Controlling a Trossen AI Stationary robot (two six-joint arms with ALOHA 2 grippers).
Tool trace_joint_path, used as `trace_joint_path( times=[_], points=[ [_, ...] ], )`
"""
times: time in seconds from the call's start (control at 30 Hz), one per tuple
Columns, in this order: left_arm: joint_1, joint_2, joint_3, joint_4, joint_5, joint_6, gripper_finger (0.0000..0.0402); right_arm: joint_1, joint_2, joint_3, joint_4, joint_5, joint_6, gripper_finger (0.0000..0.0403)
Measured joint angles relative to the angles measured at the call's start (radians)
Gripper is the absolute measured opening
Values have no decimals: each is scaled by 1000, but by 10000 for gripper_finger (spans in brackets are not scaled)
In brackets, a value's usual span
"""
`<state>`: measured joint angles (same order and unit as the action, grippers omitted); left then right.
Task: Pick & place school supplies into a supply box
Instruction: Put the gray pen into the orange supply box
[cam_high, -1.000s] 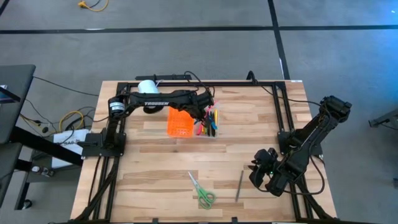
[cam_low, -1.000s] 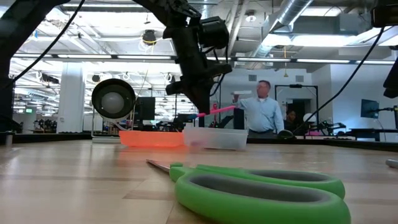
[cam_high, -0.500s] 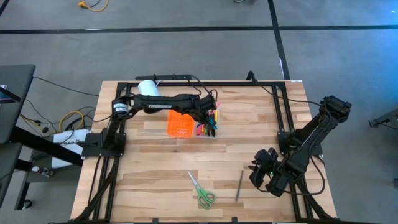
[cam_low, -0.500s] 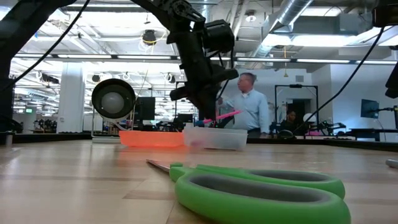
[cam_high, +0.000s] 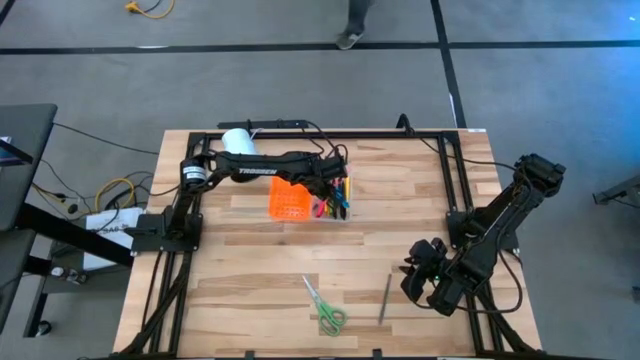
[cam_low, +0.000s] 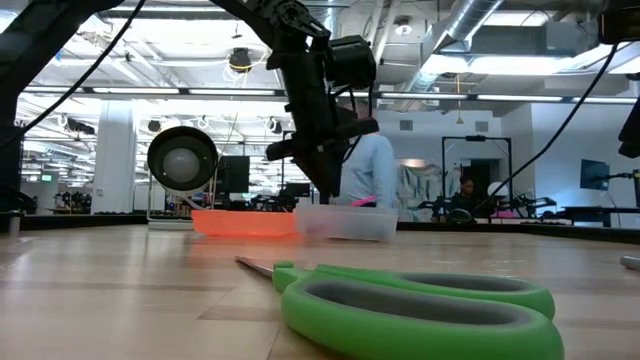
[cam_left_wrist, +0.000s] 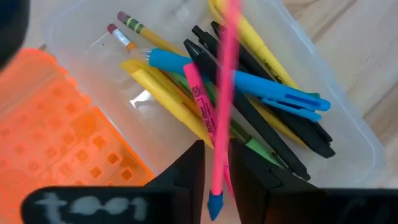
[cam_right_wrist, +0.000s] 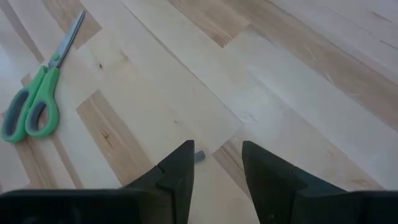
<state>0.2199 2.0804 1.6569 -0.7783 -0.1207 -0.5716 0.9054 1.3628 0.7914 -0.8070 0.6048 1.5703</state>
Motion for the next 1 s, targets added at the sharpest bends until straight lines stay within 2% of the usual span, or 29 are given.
trace_joint_path(
  times=[0.33, 0.63, 0.83, 1.0],
  points=[
    [-19, -13, 0, 34, 61, 132, 90, 0, 0, 0, 8, -4, 5, 129],
    [-49, -116, 0, 3, 35, 289, 96, 0, 0, -1, 8, -9, 164, 129],
    [-125, -248, -13, -39, 104, 515, 96, 0, 0, -1, 43, -70, 318, 129],
    [-229, -350, -58, -94, 127, 689, 96, -1, 0, -1, 183, -54, 349, 129]
  ],
)
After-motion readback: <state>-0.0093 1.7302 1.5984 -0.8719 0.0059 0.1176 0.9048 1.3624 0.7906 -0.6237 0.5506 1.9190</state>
